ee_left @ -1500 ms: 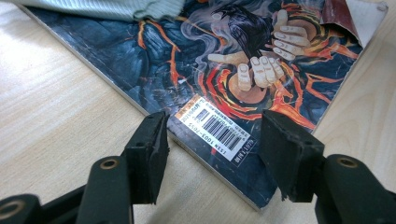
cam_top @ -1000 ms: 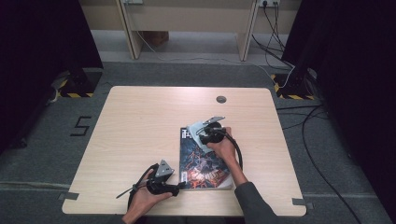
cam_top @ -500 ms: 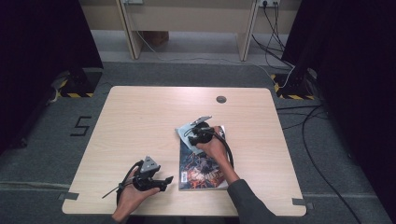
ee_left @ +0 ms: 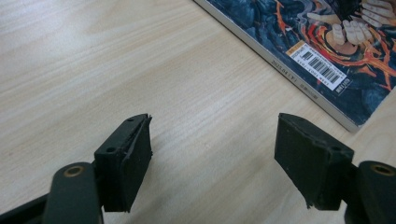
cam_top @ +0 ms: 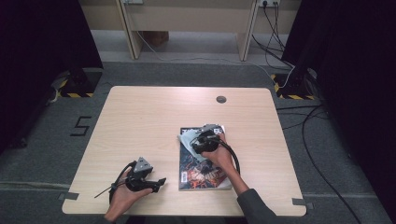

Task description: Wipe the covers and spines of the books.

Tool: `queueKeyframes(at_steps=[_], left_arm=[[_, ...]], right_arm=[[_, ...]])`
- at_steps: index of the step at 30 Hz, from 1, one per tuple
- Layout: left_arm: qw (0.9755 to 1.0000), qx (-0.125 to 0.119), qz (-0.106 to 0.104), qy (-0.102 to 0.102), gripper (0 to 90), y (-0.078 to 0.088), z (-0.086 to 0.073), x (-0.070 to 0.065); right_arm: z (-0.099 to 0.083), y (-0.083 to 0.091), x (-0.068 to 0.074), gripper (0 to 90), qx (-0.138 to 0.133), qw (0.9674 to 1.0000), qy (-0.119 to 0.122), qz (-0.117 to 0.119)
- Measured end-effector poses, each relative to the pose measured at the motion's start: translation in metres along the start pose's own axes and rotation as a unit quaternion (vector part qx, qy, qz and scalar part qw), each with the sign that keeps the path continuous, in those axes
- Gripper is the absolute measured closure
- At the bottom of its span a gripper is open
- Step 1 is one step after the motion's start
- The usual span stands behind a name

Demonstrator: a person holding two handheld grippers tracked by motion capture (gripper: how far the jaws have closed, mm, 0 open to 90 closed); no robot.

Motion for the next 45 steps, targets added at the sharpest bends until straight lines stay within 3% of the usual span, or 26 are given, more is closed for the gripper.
queueKeyframes(at_steps=[5, 7, 11, 12, 15, 19, 26, 30, 32, 41, 45], left_arm=[[1.0, -0.001, -0.001, -0.004, 25.8, -0.002, 0.001, -0.004], [1.0, -0.002, -0.001, -0.008, 25.7, -0.002, 0.002, -0.006], [0.9999, -0.002, 0.003, -0.01, 25.0, -0.002, 0.002, -0.003], [0.9999, -0.002, 0.005, -0.01, 24.8, -0.001, 0.002, -0.003], [0.9999, -0.003, 0.005, -0.009, 24.1, -0.001, 0.002, -0.002], [0.9999, -0.001, 0.008, -0.011, 23.5, -0.001, 0.002, -0.001], [0.9999, -0.003, 0.008, -0.015, 23.5, -0.002, 0.003, -0.002], [0.9998, -0.003, 0.01, -0.015, 23.5, -0.001, 0.003, -0.001], [0.9998, -0.002, 0.01, -0.015, 23.4, -0.001, 0.003, -0.001], [0.9998, -0.004, 0.01, -0.017, 23.1, -0.001, 0.003, -0.002], [0.9998, -0.004, 0.012, -0.018, 22.9, -0.001, 0.003, -0.001]], right_arm=[[-0.006, 0.007, 0.016, 54.7, -0.007, 0.9998, 0.011, 0.018], [-0.007, 0.009, 0.029, 54.7, 0.001, 0.9991, 0.02, 0.037], [-0.007, 0.008, 0.042, 54.8, -0.003, 0.9987, 0.027, 0.044], [-0.008, 0.009, 0.044, 54.8, 0.001, 0.999, 0.018, 0.042], [-0.008, 0.01, 0.044, 54.8, -0.004, 0.9985, 0.028, 0.046], [-0.01, 0.012, 0.039, 54.7, 0.002, 0.999, 0.02, 0.04], [-0.019, 0.026, 0.009, 54.6, 0.011, 0.9999, 0.004, 0.003], [-0.023, 0.032, 0.004, 54.8, 0.01, 1.0, 0.0, 0.0], [-0.022, 0.032, 0.007, 54.9, 0.012, 0.9999, 0.005, -0.001], [-0.021, 0.03, 0.05, 55.0, 0.014, 0.9985, 0.035, 0.041], [-0.022, 0.031, 0.053, 54.7, 0.016, 0.9981, 0.039, 0.046]])
Point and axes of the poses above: each handheld gripper's, and its own axes: y roughly backward along the jaws, z roughly out of its top, x roughly to its left, the point moved 10 cm from there along -y, roughly forward along the jaws, and after that the axes turned 11 degrees about -x, right-handed, at the moved point
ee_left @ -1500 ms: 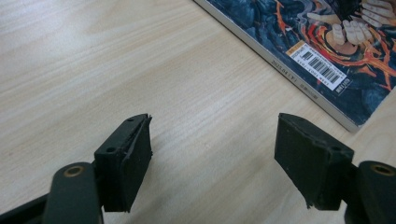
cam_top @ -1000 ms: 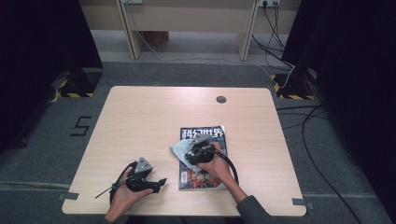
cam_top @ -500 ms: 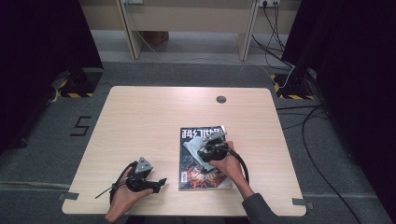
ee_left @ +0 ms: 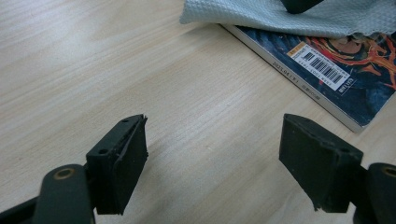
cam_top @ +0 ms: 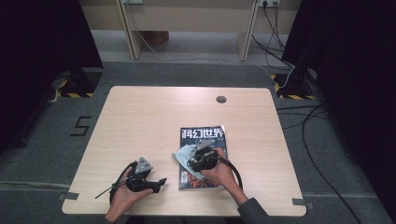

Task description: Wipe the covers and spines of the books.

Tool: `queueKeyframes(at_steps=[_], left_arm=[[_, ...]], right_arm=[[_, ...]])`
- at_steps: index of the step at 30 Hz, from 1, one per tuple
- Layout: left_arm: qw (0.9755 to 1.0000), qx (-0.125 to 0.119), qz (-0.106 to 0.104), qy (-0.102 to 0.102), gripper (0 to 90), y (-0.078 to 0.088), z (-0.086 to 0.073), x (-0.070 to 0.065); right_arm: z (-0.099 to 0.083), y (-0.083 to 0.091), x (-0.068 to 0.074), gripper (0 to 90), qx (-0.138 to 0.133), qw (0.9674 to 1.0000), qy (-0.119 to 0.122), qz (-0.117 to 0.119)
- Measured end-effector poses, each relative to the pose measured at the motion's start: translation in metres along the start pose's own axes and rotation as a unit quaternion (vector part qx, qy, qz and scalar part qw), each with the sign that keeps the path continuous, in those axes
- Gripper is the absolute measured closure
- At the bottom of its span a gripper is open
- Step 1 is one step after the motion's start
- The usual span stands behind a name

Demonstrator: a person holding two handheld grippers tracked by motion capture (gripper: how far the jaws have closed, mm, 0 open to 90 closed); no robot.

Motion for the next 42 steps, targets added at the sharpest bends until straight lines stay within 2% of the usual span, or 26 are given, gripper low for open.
queueKeyframes(at_steps=[2, 6, 12, 16, 18, 20, 23, 28, 31, 34, 36, 38, 42], left_arm=[[1.0, -0.001, 0.0, 0.0, 22.9, 0.0, 0.0, 0.0], [1.0, 0.001, 0.002, 0.0, 22.7, 0.0, 0.0, 0.002], [1.0, 0.001, 0.001, -0.001, 22.7, -0.001, 0.0, 0.001], [1.0, 0.0, 0.0, -0.001, 22.7, -0.001, 0.0, 0.0], [1.0, 0.001, 0.0, -0.001, 22.7, -0.001, 0.0, 0.0], [1.0, 0.001, 0.001, -0.001, 22.7, -0.001, 0.0, 0.001], [1.0, 0.001, 0.002, -0.001, 22.7, -0.001, 0.0, 0.001], [1.0, 0.001, 0.002, -0.002, 22.6, 0.0, 0.0, 0.001], [1.0, 0.0, 0.003, 0.001, 22.5, 0.0, 0.0, 0.002], [1.0, 0.001, 0.004, 0.002, 22.4, 0.0, 0.0, 0.003], [1.0, 0.001, 0.005, 0.001, 22.4, 0.0, 0.0, 0.003], [1.0, 0.0, 0.005, 0.002, 22.4, 0.001, 0.0, 0.004], [1.0, -0.001, 0.006, 0.004, 22.4, 0.001, 0.0, 0.005]], right_arm=[[-0.001, 0.002, -0.005, 54.3, 0.003, 1.0, -0.003, -0.002], [-0.007, 0.01, -0.027, 53.7, 0.008, 0.9994, -0.018, -0.029], [-0.025, 0.033, -0.074, 53.7, 0.012, 0.9951, -0.049, -0.085], [-0.031, 0.04, -0.085, 54.0, 0.008, 0.9935, -0.066, -0.093], [-0.03, 0.04, -0.085, 54.2, 0.01, 0.9933, -0.061, -0.098], [-0.029, 0.039, -0.082, 54.8, 0.014, 0.9935, -0.053, -0.1], [-0.025, 0.033, -0.065, 54.8, 0.014, 0.9961, -0.046, -0.074], [-0.014, 0.019, -0.024, 54.8, 0.01, 0.9994, -0.018, -0.028], [-0.008, 0.012, 0.001, 54.6, 0.01, 0.9999, -0.003, 0.0], [-0.006, 0.008, 0.017, 54.5, 0.008, 0.9998, 0.01, 0.015], [-0.006, 0.008, 0.021, 54.5, 0.007, 0.9997, 0.015, 0.018], [-0.007, 0.009, 0.02, 54.3, 0.005, 0.9997, 0.01, 0.021], [-0.013, 0.017, 0.006, 53.7, 0.009, 1.0, 0.003, 0.003]])
Point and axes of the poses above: each handheld gripper's, and its own axes: y roughly backward along the jaws, z roughly out of its top, x roughly to its left, the point moved 10 cm from there along -y, roughly forward along the jaws, and after that the axes turned 11 degrees about -x, right-handed, at the moved point
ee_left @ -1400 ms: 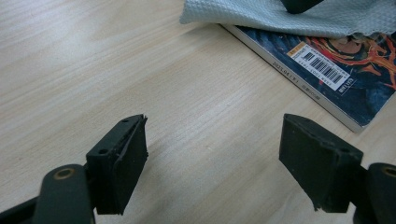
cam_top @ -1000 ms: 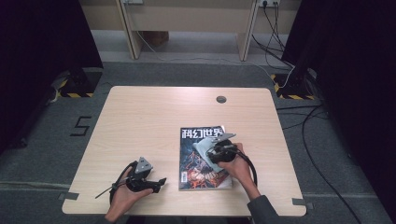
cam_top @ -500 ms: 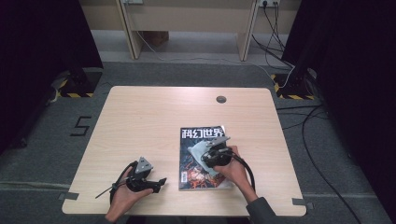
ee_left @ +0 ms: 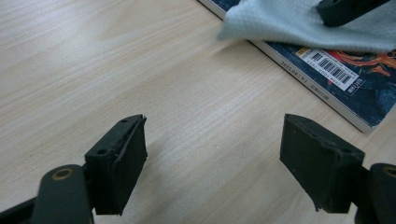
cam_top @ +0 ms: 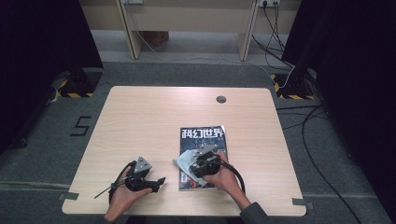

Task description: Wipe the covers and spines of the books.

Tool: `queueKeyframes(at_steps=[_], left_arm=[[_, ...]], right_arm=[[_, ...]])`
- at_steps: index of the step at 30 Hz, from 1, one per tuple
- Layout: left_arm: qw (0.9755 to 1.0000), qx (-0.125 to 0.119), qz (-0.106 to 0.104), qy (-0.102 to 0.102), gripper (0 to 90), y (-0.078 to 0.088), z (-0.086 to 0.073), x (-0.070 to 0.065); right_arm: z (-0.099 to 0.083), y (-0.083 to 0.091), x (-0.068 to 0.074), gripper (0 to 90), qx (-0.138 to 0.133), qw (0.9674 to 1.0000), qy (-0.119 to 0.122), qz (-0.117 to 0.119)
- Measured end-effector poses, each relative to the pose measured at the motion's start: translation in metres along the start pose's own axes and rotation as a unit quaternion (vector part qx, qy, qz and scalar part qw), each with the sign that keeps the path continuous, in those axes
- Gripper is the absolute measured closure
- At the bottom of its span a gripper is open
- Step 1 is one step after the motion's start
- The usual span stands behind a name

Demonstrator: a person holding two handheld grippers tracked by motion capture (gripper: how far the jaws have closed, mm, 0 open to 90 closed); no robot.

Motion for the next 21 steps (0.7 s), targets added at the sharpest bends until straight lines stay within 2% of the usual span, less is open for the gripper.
queueKeyframes(at_steps=[2, 6, 9, 11, 15, 18, 21], left_arm=[[1.0, 0.001, 0.0, -0.001, 22.4, 0.0, 0.0, 0.0], [1.0, 0.002, 0.0, -0.002, 22.3, 0.0, 0.0, -0.001], [1.0, 0.003, 0.0, -0.003, 22.3, -0.001, -0.001, -0.001], [1.0, 0.003, 0.0, -0.003, 22.3, -0.001, -0.001, -0.001], [1.0, 0.003, 0.0, -0.003, 22.3, -0.001, -0.001, -0.001], [1.0, 0.006, 0.0, -0.004, 22.3, -0.002, -0.001, -0.001], [1.0, 0.006, 0.0, -0.005, 22.3, -0.002, -0.001, 0.0]], right_arm=[[-0.005, 0.006, -0.01, 53.7, -0.001, 0.9999, -0.011, -0.01], [-0.021, 0.026, -0.04, 53.7, 0.002, 0.9982, -0.036, -0.048], [-0.03, 0.037, -0.056, 53.7, 0.0, 0.9965, -0.052, -0.065], [-0.033, 0.041, -0.061, 53.7, 0.002, 0.9958, -0.056, -0.072], [-0.032, 0.04, -0.058, 53.9, 0.006, 0.996, -0.048, -0.076], [-0.028, 0.035, -0.046, 54.0, 0.006, 0.9973, -0.042, -0.06], [-0.023, 0.029, -0.031, 54.2, 0.006, 0.9985, -0.025, -0.048]])
Point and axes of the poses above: each handheld gripper's, and its own axes: y roughly backward along the jaws, z roughly out of its top, x roughly to its left, the point moved 10 cm from there along -y, roughly forward along the jaws, and after that the axes turned 11 degrees about -x, right-handed, at the moved point
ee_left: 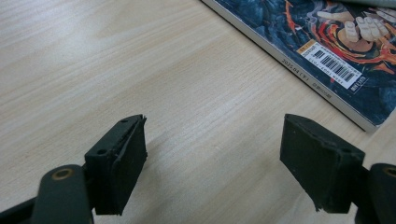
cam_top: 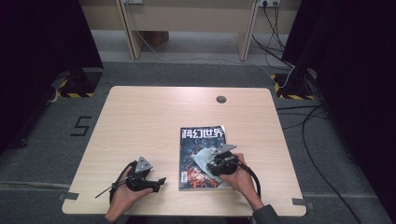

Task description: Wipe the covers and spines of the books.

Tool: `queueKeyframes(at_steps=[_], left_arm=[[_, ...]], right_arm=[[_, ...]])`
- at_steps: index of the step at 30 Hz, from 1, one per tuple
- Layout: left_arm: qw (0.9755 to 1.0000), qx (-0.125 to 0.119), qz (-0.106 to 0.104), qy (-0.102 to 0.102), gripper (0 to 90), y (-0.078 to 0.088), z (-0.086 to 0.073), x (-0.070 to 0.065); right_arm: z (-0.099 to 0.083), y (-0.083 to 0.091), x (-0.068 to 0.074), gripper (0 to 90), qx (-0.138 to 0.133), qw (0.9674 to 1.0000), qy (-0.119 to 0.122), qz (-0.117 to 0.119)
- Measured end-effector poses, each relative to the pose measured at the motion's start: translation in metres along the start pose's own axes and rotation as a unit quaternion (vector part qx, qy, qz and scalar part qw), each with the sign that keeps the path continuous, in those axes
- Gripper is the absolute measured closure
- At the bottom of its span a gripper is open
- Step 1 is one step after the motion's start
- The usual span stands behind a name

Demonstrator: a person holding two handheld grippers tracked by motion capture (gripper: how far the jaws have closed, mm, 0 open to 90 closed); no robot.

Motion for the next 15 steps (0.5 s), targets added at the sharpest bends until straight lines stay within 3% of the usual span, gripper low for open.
queueKeyframes(at_steps=[9, 11, 15], left_arm=[[1.0, -0.002, 0.001, 0.002, 22.3, 0.0, 0.0, 0.0], [1.0, -0.001, 0.003, 0.004, 22.2, 0.001, 0.0, 0.001], [1.0, 0.001, 0.004, 0.004, 22.1, 0.001, -0.001, 0.002]], right_arm=[[0.01, -0.011, 0.06, 54.2, -0.01, 0.997, 0.038, 0.066], [0.011, -0.011, 0.069, 54.2, -0.012, 0.9961, 0.042, 0.076], [0.011, -0.012, 0.075, 54.2, -0.011, 0.9954, 0.047, 0.083]])
Point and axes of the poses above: each handheld gripper's, and its own axes: y roughly backward along the jaws, z roughly out of its top, x roughly to its left, the point moved 10 cm from there along -y, roughly forward along the jaws, and after that the axes turned 11 degrees about -x, right-handed, at the moved point
